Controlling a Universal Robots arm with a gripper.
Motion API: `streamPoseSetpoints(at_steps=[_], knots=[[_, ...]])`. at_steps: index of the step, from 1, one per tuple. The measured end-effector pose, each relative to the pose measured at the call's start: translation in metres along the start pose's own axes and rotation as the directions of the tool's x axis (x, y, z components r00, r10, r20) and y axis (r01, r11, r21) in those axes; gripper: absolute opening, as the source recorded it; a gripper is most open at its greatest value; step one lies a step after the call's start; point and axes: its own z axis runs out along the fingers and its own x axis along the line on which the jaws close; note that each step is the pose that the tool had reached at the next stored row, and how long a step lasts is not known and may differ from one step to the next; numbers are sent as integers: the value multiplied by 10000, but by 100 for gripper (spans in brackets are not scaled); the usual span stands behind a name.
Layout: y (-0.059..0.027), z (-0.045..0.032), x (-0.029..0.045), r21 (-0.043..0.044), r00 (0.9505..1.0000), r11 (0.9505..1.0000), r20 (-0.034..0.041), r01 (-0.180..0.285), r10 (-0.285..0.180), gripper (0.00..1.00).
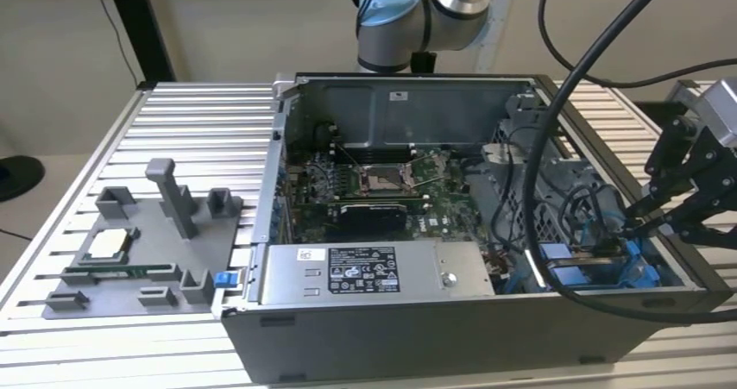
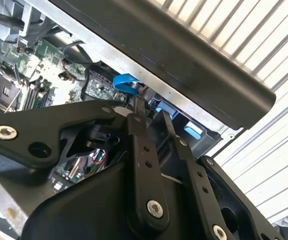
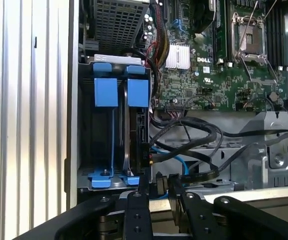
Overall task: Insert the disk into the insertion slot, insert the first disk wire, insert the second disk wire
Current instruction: 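Insert the second disk wire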
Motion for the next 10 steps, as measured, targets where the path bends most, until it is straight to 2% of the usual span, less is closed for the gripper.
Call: streamPoseSetpoints(at_steps=[10], knots=[[10,1,0,10,10000,10000,13,-81,81,100]])
